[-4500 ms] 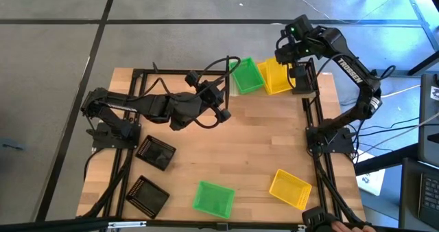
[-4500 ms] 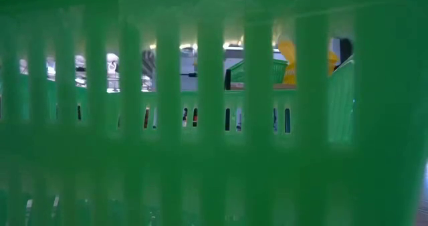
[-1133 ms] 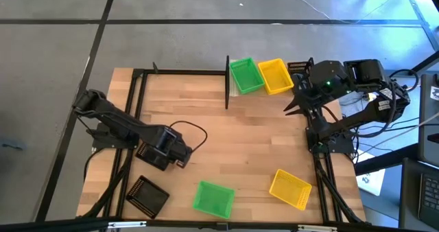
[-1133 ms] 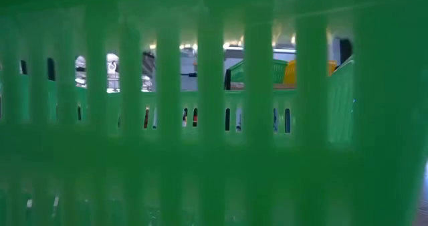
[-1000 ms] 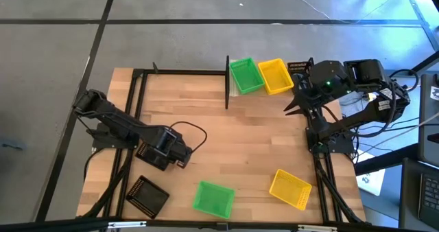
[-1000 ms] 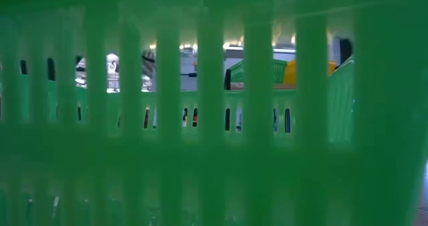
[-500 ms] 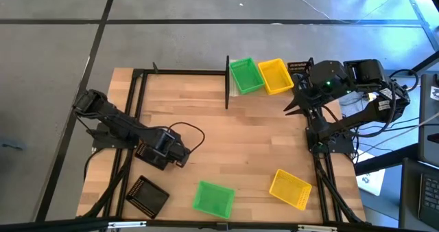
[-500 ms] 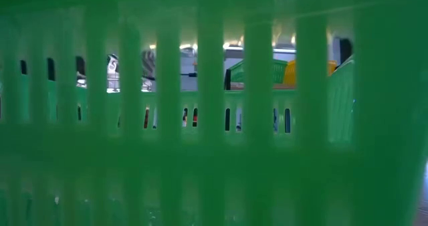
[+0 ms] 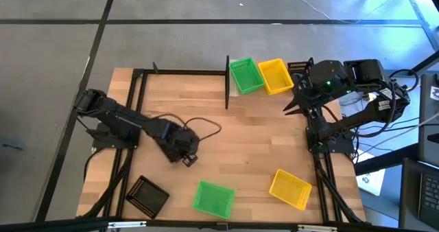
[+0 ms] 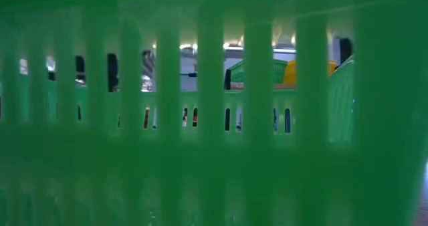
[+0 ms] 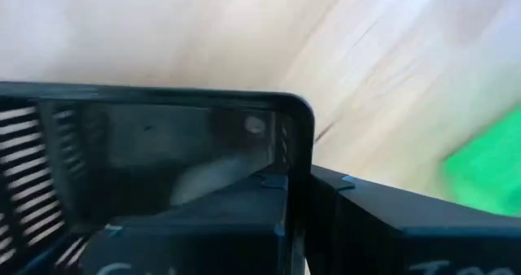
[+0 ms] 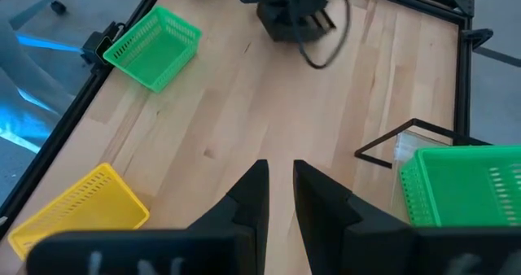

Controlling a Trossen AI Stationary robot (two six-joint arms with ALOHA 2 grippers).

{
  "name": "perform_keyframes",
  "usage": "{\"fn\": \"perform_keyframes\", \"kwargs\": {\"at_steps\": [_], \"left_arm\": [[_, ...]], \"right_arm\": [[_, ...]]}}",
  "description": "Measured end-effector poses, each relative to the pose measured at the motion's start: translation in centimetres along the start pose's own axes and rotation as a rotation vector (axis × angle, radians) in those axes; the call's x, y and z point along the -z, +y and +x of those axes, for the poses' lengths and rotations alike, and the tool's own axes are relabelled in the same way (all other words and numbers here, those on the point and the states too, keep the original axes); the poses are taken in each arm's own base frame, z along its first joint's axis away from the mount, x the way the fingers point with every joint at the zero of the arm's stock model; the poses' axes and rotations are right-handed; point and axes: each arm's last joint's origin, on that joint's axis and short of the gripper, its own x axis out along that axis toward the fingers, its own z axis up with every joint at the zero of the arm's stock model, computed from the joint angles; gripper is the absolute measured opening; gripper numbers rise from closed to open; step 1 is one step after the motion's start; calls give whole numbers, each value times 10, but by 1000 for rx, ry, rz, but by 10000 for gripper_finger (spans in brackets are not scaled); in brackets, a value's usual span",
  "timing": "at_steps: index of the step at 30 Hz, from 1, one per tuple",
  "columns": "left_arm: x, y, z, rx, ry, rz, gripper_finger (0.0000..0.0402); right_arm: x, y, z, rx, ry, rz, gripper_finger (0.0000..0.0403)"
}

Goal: Stack baskets on shelf by color
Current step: Stack the top black bin on the black bin on the shelf

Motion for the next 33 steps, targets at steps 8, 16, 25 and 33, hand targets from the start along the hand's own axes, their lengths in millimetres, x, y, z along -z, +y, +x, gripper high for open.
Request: {"fn": "perform_keyframes", "kwargs": {"at_steps": [8,16,25,33], "left_arm": [[-65,-12,-38,27,-184,244,0],[-126,-36,-33,10,-207,531,0],[-169,-68,7,66,-141,663,0],[-173,-81,38,141,-50,675,0]], "right_arm": [[-1,0,0,5,-16,-6,59],[-2,-1,0,10,-22,-8,59],[-2,-1,0,16,-22,-8,59],[-3,-1,0,18,-27,-7,59]]}}
